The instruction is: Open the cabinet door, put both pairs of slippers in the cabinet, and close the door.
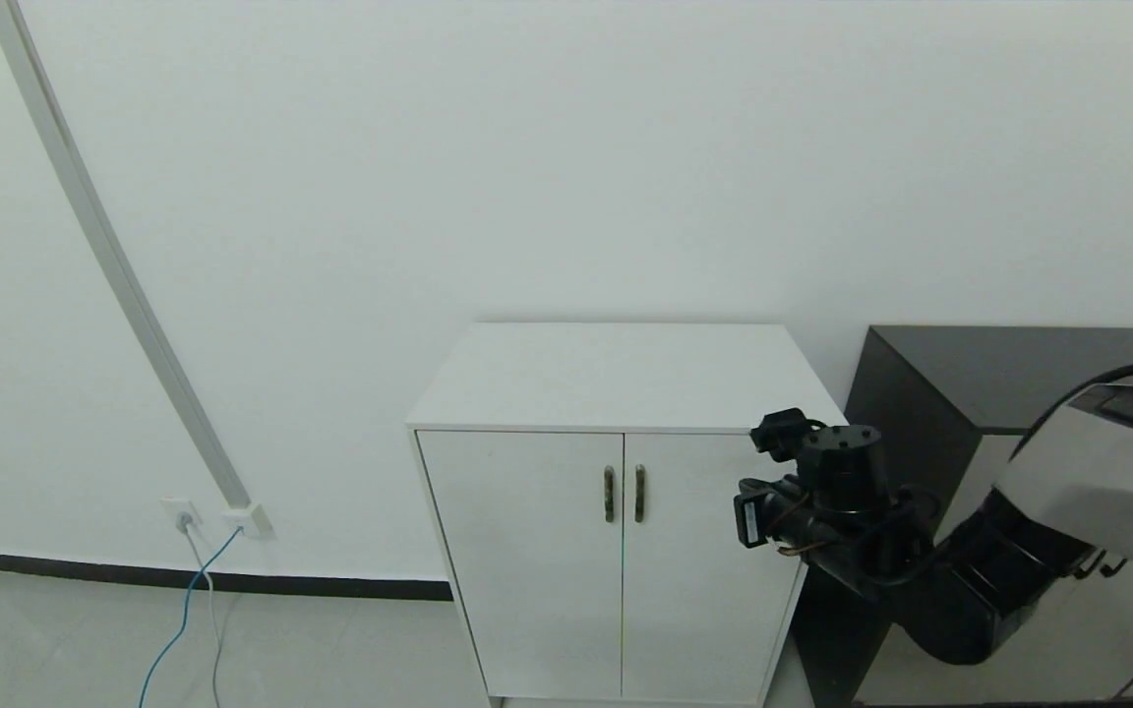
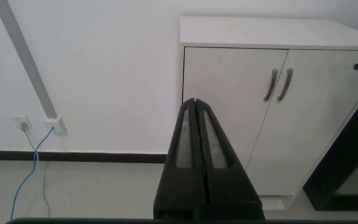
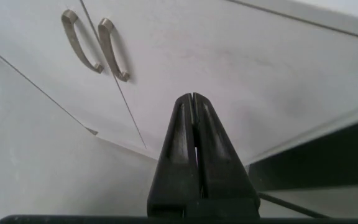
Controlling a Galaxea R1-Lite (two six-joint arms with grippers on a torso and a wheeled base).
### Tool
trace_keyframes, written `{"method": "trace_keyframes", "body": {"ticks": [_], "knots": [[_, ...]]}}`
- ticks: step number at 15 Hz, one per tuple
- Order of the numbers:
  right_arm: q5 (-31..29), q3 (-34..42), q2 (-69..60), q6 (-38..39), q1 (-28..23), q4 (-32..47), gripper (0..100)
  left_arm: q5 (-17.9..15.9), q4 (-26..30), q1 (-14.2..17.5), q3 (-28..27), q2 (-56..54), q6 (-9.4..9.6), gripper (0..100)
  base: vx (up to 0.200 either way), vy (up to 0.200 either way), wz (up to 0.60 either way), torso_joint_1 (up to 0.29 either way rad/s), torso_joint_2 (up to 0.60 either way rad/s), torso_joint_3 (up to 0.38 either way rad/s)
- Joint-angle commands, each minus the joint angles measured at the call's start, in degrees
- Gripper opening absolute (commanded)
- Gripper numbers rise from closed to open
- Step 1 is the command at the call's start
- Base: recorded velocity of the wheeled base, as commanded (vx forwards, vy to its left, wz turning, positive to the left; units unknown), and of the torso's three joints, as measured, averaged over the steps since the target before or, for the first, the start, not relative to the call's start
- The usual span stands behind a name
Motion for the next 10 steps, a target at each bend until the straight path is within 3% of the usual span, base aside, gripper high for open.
{"method": "trace_keyframes", "body": {"ticks": [1,10], "knots": [[-0.2,6.9,-9.6,0.0,-1.8,-0.2,0,0.0,0.0,0.0,0.0,0.1,-0.02,0,0.0,0.0,0.0,0.0,0.0,0.0],[-0.4,25.7,-30.5,-0.5,-12.2,0.2,0,0.0,-0.1,0.0,0.0,0.1,0.07,0,0.0,0.0,0.0,0.0,0.0,0.0]]}}
